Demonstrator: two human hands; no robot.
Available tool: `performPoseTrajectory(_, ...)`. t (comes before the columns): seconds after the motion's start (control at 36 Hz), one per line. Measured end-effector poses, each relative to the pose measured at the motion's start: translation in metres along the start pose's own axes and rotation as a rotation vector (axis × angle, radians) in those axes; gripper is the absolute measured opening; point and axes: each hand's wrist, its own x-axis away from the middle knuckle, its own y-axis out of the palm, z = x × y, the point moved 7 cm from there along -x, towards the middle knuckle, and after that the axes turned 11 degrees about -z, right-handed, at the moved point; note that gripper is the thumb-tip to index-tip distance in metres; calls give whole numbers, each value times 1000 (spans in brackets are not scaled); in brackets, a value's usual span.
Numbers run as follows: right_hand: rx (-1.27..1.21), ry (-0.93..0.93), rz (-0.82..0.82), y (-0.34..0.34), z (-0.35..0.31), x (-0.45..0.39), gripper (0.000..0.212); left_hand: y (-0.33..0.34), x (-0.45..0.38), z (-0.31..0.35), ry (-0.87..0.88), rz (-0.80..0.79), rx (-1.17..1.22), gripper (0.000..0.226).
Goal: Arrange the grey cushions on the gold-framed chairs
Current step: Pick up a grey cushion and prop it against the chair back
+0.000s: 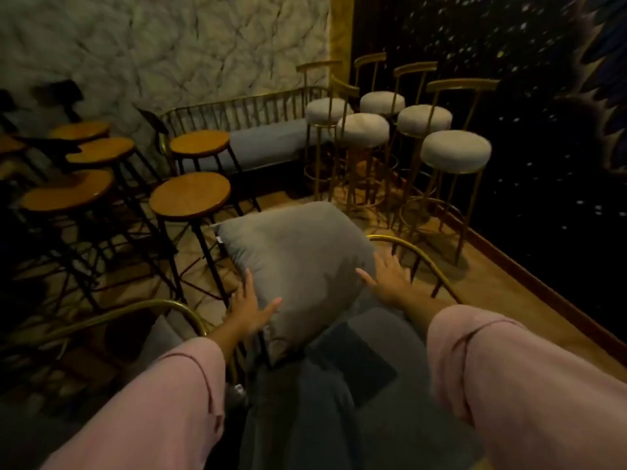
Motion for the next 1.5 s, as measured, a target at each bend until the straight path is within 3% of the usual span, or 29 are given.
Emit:
performPoseTrajectory(0.25,-252,113,-103,23,31,-108,81,24,-64,12,-267,269,410,103)
performPoseTrajectory(0.33,-401,173,-72,22,47,-143,85,22,-72,4,-262,373,480,105)
performPoseTrajectory(0.39,-498,208,-1,18,59,-145,92,21,-62,0,-230,367,481,107)
performPoseTrajectory(0.44,-516,198,-90,36,63,-199,99,29,-91,-32,-336,393,535,114)
performPoseTrajectory(0.5,-576,196,-86,30,63,-194,106,26,-87,-30,-297,355,584,121)
performPoseTrajectory(0.69,-596,246,-66,23,66,-182,106,19,-90,-47,-308,397,871,134)
performPoseTrajectory(0.86,-689,248,77,10,56,-152,97,1,-68,-34,-248,502,978,94)
performPoseTrajectory(1.0,-824,215,135,8,42,-122,83,-25,-40,-30,-195,556,974,86)
performPoseTrajectory(1.11,-902,144,168,4,1,-97,82,-67,-1,-41,-162,627,974,77)
performPoseTrajectory(1.22,-928,47,157,2,-59,-68,113,-117,51,-72,-151,671,922,111)
performPoseTrajectory(1.36,-844,-134,83,22,-150,-26,100,-161,128,-128,-167,772,881,70)
performPoseTrajectory(1.44,-814,-217,43,52,-203,8,113,-178,177,-181,-185,800,869,73)
performPoseTrajectory(1.5,-796,-254,20,79,-235,27,105,-184,215,-214,-212,832,854,79)
